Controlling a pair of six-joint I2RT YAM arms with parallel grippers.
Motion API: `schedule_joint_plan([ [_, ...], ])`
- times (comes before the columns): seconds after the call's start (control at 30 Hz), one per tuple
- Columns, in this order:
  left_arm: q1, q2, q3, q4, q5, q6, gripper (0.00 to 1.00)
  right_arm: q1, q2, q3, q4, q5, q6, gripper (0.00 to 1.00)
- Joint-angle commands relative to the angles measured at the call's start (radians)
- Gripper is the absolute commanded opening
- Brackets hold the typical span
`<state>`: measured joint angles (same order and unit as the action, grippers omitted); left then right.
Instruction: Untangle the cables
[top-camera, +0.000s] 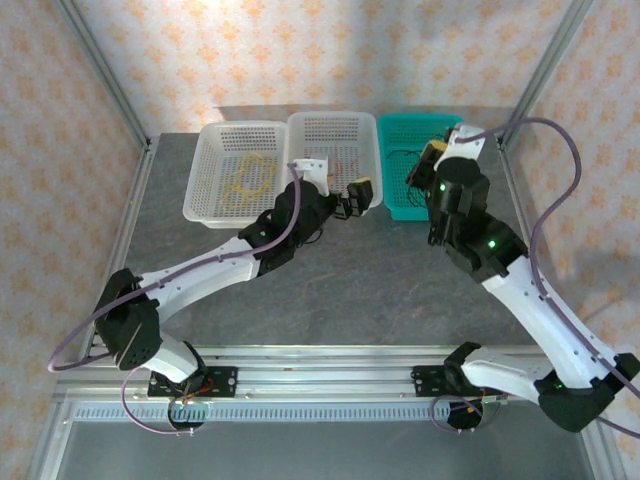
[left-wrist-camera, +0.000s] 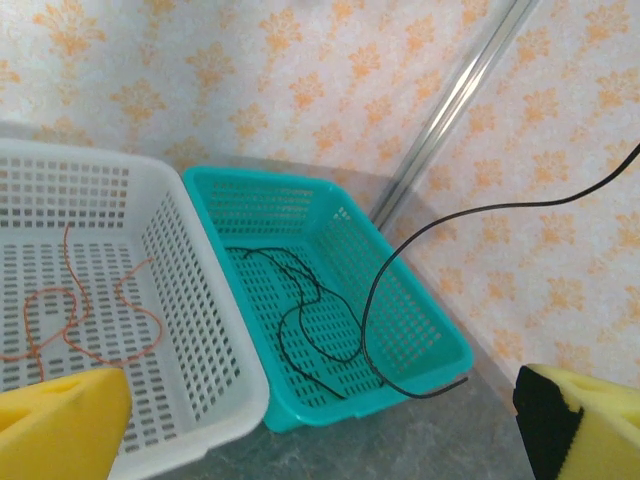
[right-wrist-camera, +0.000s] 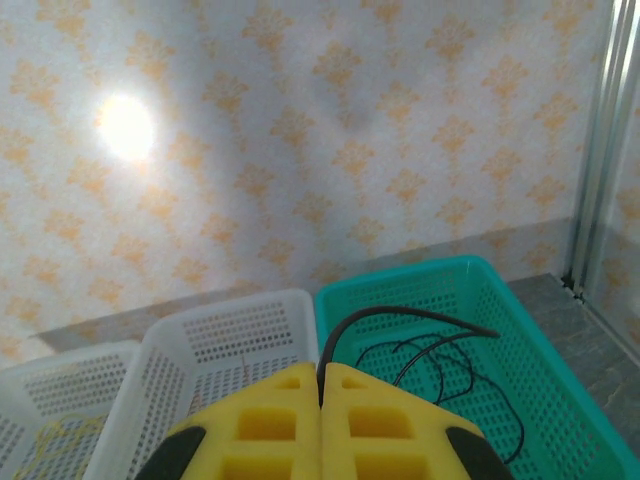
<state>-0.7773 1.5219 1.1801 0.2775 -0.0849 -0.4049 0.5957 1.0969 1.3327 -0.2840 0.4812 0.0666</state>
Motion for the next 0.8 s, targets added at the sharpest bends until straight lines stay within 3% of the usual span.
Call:
schedule_joint_plan([
  [0.0,0.023,0.042,0.052,-0.011,0.032,0.043,0.99,-0.045,0.043,0.08,0.025,-0.04,-0.046,0.0],
  [0.37,0.095,0.216,0.174,0.052,0.108,0.073,0.99,-0.195,0.264,0.283,0.007,-0.23,-0.066,0.0],
  [0.77,0.105,0.35,0.252,0.144,0.07,0.117,0.99,-0.339,0.425,0.26,0.029,-0.371,0.002,0.0],
])
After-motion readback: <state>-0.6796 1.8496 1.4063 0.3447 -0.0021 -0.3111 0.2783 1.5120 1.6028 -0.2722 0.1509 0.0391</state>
